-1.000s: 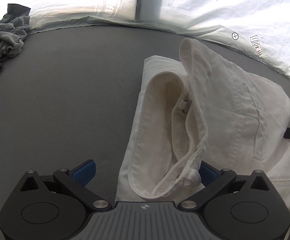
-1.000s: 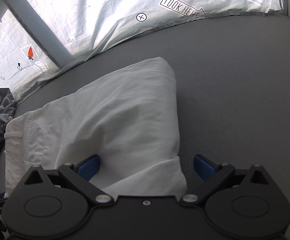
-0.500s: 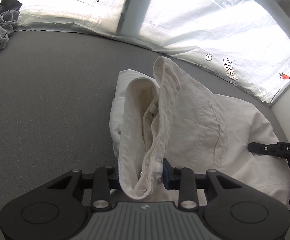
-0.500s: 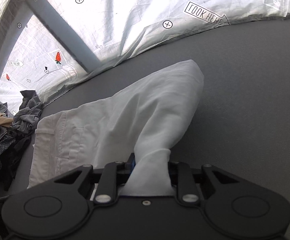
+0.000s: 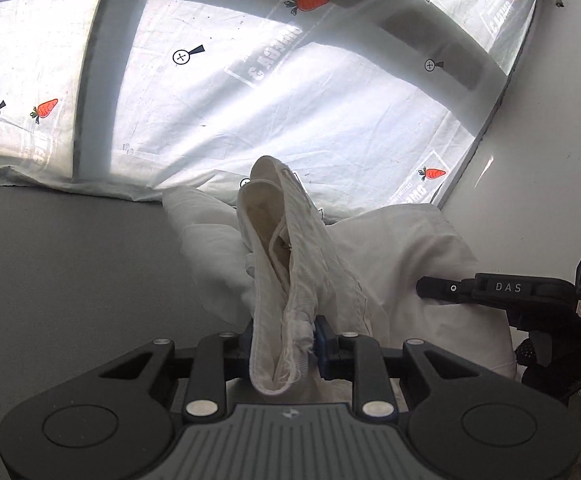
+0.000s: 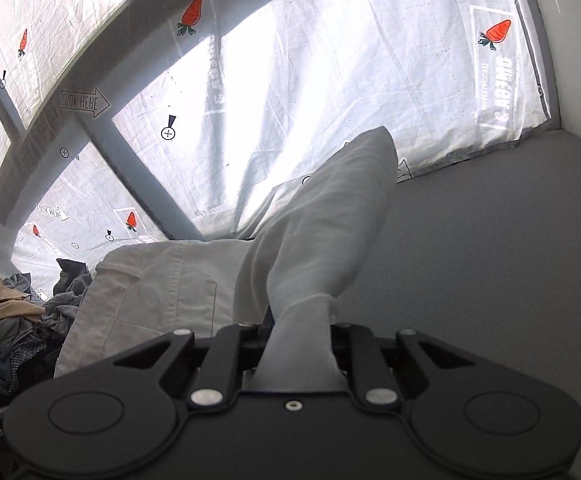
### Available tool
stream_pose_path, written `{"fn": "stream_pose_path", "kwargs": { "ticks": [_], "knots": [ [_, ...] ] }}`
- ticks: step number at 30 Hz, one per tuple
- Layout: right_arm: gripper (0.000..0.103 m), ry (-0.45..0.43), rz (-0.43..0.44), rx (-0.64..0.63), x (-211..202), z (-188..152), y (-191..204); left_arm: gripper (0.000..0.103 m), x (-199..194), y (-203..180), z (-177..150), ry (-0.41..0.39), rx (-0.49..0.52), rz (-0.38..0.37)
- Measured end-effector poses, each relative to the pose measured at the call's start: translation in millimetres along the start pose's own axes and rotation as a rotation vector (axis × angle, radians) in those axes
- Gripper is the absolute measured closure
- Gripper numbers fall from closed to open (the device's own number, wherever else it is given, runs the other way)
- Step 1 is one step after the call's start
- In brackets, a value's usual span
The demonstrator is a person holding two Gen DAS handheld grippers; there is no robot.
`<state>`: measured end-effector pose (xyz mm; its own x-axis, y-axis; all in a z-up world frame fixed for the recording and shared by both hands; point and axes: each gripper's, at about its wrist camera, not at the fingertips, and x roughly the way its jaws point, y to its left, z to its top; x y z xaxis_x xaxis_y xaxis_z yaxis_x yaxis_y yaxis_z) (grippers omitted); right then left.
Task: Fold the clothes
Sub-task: 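Lift the shirt bundle with both grippers and carry it toward the tent wall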
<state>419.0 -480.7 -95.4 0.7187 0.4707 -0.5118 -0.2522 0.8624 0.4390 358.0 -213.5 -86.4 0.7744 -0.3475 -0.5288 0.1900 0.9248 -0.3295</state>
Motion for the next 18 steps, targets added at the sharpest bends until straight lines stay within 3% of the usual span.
{"fn": "stream_pose_path", "kwargs": {
  "ticks": [5,10,18],
  "knots": [
    [0.087,-0.050,-0.060,-0.040,-39.3,30.8,-42.6,0.076,36.0,-77.9,29.5,0.000,0.062,-0.085],
    [0.087,-0.064,-0.096,-0.035,-70.2,63.5,-105.8,0.076,80.2,-146.7,25.8,0.005,0.081,-0.151],
    [0.087,-0.079,-0.130,-0.075,-62.7,114.8,-198.2,0.076,158.6,-219.0,34.2,0.016,0.097,-0.207]
  ]
}}
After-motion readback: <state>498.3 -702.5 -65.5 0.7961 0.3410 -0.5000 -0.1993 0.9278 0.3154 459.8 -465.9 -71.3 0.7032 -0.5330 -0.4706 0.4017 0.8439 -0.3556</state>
